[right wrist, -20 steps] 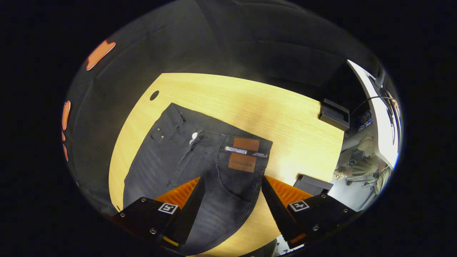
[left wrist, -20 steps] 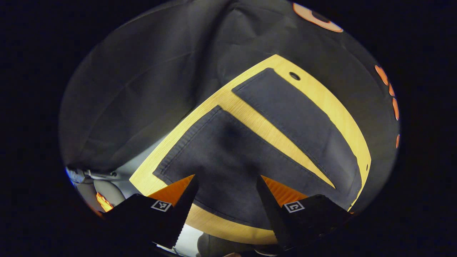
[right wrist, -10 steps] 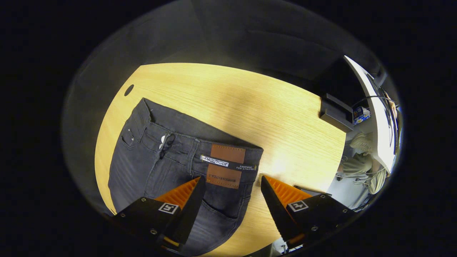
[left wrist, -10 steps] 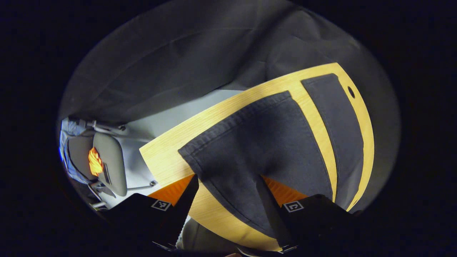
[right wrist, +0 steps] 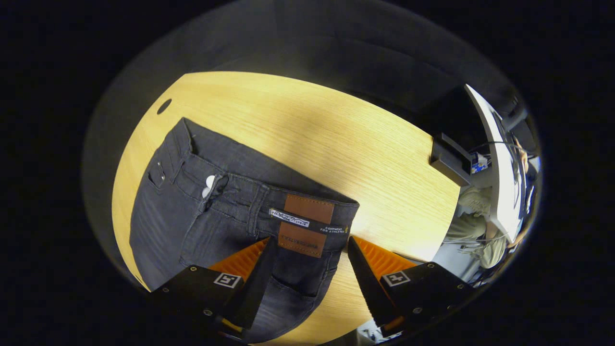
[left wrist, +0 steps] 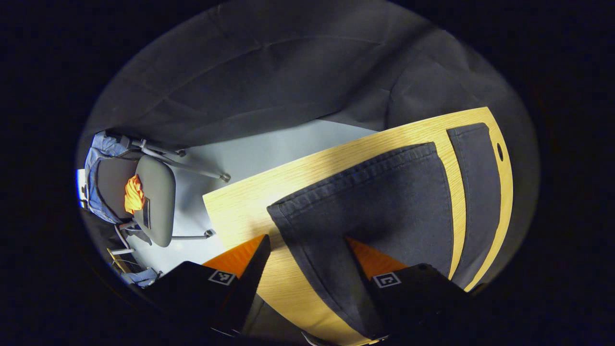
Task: Grasp the waist and the cuffs of the jeans and fold them to make the two legs overlap; first hold the waist and fold one-third of the jeans toward the cuffs, then hold the cuffs and fold the remaining one-third in the same direction to finish folding.
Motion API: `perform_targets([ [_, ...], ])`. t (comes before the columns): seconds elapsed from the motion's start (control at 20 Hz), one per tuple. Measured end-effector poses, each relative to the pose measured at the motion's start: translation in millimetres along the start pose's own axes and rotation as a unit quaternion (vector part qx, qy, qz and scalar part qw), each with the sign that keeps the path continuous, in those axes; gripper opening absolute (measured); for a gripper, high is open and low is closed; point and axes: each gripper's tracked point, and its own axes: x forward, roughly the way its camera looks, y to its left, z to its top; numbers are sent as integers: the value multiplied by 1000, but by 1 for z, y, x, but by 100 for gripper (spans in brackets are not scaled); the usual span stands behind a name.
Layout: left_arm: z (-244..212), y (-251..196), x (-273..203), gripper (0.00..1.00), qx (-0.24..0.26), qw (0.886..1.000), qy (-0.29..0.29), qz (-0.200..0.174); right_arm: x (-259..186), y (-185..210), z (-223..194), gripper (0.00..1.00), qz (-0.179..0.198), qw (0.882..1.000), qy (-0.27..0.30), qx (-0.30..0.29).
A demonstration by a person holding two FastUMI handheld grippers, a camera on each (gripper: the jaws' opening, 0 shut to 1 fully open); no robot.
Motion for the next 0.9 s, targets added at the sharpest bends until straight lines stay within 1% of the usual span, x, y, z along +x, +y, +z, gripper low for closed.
perform_targets([
  [0.05,0,-5,-1,79,14,1000,-10,-4,1,1,1,82,6,1000,5,1],
  [0.1,4,-11,-2,67,36,999,-26,-14,-1,3,0,73,23,1000,10,14],
  [0.15,7,-19,-2,48,47,997,-48,-27,0,6,1,64,41,999,13,27],
  [0.2,5,-27,0,29,56,997,-49,-24,0,10,1,48,70,996,18,44],
  [0.25,9,-31,-1,10,67,995,-62,-34,-2,16,0,38,101,992,27,66],
  [0.3,6,-33,-5,10,57,995,-66,-45,-2,17,-1,26,126,988,28,86],
  [0.35,7,-38,3,1,62,994,-64,-56,-2,18,-2,26,150,982,34,106],
  [0.4,5,-42,1,1,55,994,-61,-76,-4,21,-4,25,175,976,43,125],
  [0.55,10,-55,-12,1,39,987,-72,-141,-16,29,-1,25,248,952,38,175],
  [0.65,13,-58,-20,1,40,981,-82,-173,-33,38,4,25,311,931,12,193],
  [0.7,11,-58,-23,1,48,979,-84,-181,-37,39,4,25,323,925,3,202],
  [0.8,14,-60,-30,1,63,976,-86,-189,-37,36,3,25,313,928,-1,204],
  [0.85,15,-63,-32,1,70,976,-88,-188,-33,32,-1,25,288,936,3,203],
  [0.9,17,-66,-32,1,78,975,-95,-185,-35,31,-5,25,271,945,6,182],
])
